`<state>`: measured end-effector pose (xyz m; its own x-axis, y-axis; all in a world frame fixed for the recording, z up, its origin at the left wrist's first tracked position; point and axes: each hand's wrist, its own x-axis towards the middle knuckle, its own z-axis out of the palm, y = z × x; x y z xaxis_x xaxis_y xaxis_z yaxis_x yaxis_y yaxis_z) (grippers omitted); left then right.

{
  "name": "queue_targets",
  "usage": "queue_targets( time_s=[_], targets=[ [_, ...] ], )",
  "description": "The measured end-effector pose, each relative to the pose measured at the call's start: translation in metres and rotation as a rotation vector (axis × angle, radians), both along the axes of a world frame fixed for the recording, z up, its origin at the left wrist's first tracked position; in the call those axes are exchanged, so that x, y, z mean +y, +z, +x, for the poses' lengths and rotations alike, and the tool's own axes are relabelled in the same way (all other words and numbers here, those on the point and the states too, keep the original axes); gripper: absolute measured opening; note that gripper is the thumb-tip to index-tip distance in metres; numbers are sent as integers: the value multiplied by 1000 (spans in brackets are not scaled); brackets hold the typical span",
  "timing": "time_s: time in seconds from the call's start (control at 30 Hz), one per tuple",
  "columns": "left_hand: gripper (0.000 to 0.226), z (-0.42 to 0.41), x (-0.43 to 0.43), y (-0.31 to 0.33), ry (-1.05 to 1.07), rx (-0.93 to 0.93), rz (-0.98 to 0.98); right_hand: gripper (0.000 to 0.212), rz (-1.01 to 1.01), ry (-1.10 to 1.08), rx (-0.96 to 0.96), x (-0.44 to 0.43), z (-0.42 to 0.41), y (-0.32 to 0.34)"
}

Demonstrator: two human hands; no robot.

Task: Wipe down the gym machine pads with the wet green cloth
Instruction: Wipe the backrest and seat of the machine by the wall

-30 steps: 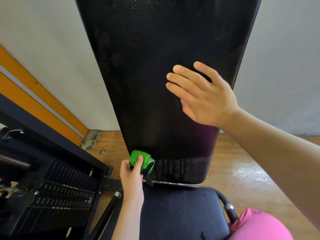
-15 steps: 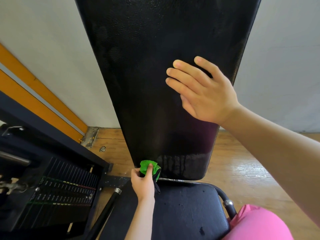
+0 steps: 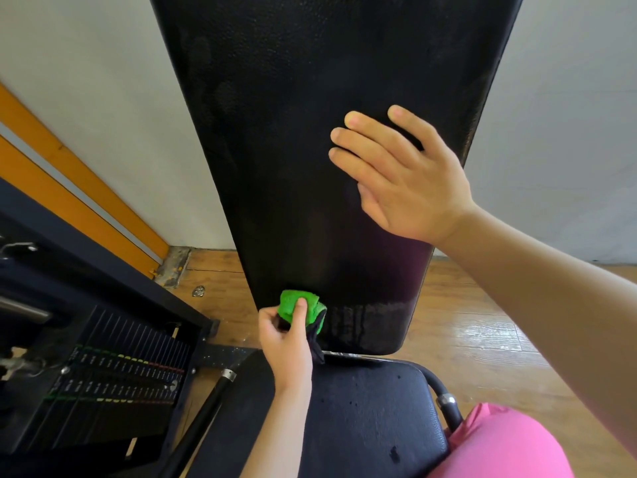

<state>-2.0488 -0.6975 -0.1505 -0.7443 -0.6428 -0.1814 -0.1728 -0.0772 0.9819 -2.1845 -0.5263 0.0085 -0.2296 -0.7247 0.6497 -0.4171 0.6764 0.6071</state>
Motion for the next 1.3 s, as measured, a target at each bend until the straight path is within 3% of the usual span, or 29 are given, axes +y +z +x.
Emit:
queue_targets(
  time_s=[0.3,0.57,0.8,0.87,1.0,1.2,1.3],
  targets=[
    [23,-5,9,-13,56,-33,-58,44,3,-3,-5,0,0,0],
    [29,22,5,-58,55,-355,51,45,9,-8,12,0,0,-1],
    [19,10,21,-6,-5,-37,114,44,2,-2,5,-1,0,-2],
    [20,2,30,0,-7,-23,133,44,2,-8,2,0,1,-1],
    [25,1,37,-20,18,-105,76,45,5,-24,-5,0,2,-2],
    [29,20,35,-56,42,-376,99,45,11,-28,6,0,1,-2],
    [29,26,32,-58,43,-373,95,45,6,-24,8,0,1,-2]
  ],
)
